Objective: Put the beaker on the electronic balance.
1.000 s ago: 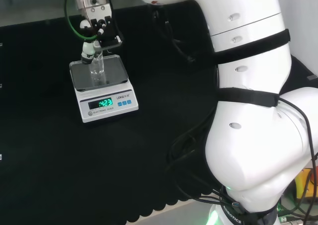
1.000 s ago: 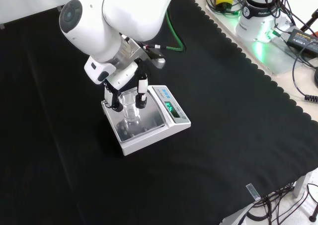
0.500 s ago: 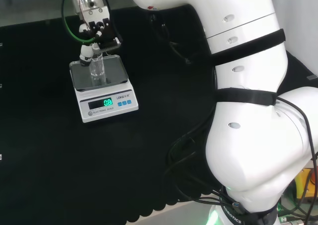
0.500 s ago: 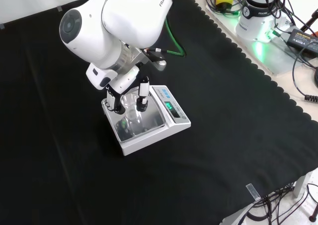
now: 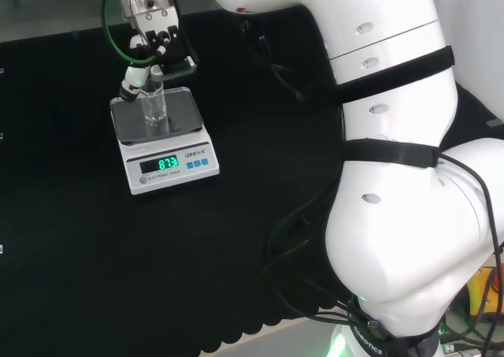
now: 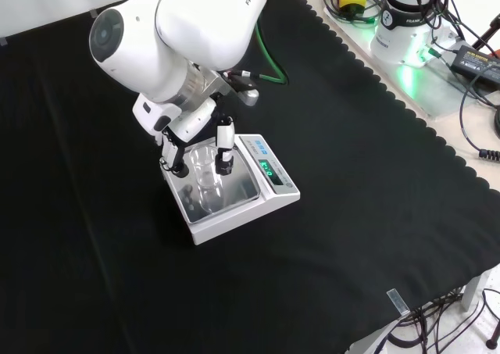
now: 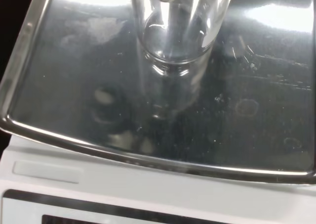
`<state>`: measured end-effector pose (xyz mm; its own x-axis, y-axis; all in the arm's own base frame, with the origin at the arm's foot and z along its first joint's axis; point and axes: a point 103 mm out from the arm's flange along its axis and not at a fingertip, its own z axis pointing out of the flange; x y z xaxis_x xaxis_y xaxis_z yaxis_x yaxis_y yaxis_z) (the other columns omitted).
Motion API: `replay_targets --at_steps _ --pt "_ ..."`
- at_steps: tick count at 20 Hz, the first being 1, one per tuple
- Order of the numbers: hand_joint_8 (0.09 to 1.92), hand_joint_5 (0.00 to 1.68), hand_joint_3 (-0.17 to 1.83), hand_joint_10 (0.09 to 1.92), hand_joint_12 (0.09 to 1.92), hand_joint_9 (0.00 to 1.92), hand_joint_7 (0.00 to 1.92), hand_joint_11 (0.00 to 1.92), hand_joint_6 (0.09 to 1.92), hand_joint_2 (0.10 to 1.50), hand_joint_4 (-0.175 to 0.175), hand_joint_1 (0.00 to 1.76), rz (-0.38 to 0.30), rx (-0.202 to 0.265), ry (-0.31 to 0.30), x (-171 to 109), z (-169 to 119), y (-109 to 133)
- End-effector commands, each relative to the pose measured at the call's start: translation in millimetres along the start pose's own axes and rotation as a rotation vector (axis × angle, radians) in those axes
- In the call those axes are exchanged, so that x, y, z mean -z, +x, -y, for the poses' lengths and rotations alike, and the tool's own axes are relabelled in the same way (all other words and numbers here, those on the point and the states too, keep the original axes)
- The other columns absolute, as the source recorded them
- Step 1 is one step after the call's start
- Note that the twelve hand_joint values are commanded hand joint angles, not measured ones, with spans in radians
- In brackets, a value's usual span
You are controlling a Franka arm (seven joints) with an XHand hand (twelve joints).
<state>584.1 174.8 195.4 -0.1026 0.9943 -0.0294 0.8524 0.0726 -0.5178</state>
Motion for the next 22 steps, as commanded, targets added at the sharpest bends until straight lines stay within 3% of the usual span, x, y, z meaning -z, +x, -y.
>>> replay_targets --at_steps 1,10,20,22 --pt "0.82 0.40 -0.15 0.09 1.38 0.69 0.51 0.40 0.78 0.82 -0.053 0.54 -0.016 0.003 -0.030 5.2 5.3 -2.3" --pt "0.82 0.40 -0.12 0.09 1.39 0.65 0.47 0.41 0.73 0.81 -0.058 0.52 -0.071 -0.037 -0.176 42.6 54.2 -45.1" --pt "0.82 0.41 -0.09 0.09 1.34 0.68 0.48 0.52 0.71 0.82 -0.063 0.54 -0.091 -0.085 -0.198 28.7 118.1 -86.9" --pt "0.81 0.42 -0.07 0.28 1.32 0.59 0.48 0.53 0.70 0.81 -0.064 0.55 -0.100 -0.086 -0.201 22.8 124.1 -89.7"
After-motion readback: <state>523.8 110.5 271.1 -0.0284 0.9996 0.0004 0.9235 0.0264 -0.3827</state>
